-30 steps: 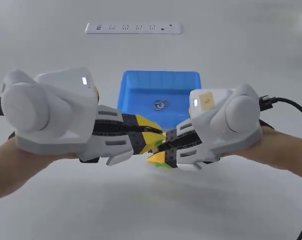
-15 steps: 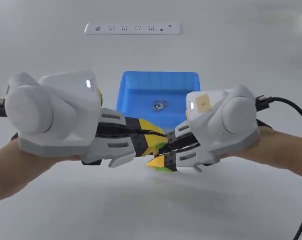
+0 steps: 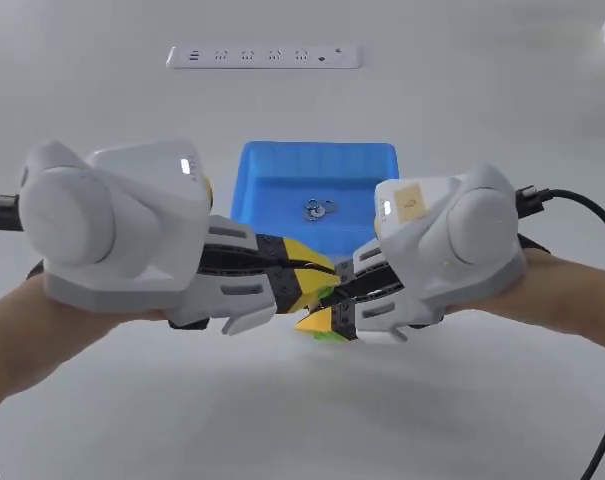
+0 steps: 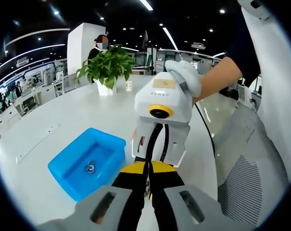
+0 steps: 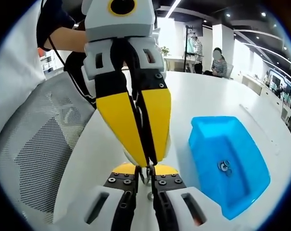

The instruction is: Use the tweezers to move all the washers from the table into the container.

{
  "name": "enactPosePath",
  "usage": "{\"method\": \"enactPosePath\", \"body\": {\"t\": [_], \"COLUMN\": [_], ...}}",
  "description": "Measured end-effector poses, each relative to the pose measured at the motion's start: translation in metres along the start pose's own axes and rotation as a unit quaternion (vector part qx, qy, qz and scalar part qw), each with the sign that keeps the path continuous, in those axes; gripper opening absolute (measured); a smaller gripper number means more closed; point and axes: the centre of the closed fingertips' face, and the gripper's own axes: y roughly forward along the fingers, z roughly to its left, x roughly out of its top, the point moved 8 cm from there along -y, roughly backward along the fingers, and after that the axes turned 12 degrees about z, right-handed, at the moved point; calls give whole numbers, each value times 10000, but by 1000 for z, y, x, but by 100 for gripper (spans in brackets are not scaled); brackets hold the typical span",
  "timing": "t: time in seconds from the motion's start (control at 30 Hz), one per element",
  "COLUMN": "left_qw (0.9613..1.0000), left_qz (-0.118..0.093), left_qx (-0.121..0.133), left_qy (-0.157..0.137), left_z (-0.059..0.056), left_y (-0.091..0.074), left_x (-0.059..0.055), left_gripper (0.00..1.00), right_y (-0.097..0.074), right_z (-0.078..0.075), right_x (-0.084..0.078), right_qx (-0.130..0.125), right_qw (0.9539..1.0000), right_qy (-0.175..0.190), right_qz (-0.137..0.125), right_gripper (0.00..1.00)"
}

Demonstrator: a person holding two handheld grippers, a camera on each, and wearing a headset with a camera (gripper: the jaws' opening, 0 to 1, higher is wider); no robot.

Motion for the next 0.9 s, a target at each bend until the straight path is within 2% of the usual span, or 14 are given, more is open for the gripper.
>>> {"method": "enactPosePath", "body": {"t": [0.27,0.4,0.5,0.67,0.8,0.9], "left_qw": [9999,9997,9995,9988,9985,9978], "left_qz": [8,-101,-130,-276,-222,-273], "left_qx": [98,108,216,231,357,425], "left_qy": [-70,-179,-200,-337,-363,-440], "left_z": [1,2,4,7,10,12], "left_y": [1,-2,-5,-14,-20,-26], "left_x": [1,3,6,10,7,5], "left_gripper": [6,7,11,15,17,18], "right_y": [-1,-3,-3,-2,-3,-4], "right_z": [0,0,0,0,-1,-2], "right_x": [0,0,0,1,2,3], "right_qx": [-72,-109,-112,-108,-97,-117], "right_qw": [10000,9999,9999,9999,9999,9998], "right_qy": [-61,-65,-46,-41,28,50], "right_qz": [-31,-85,-98,-106,-137,-150], "right_gripper": [10,10,10,10,10,10]}}
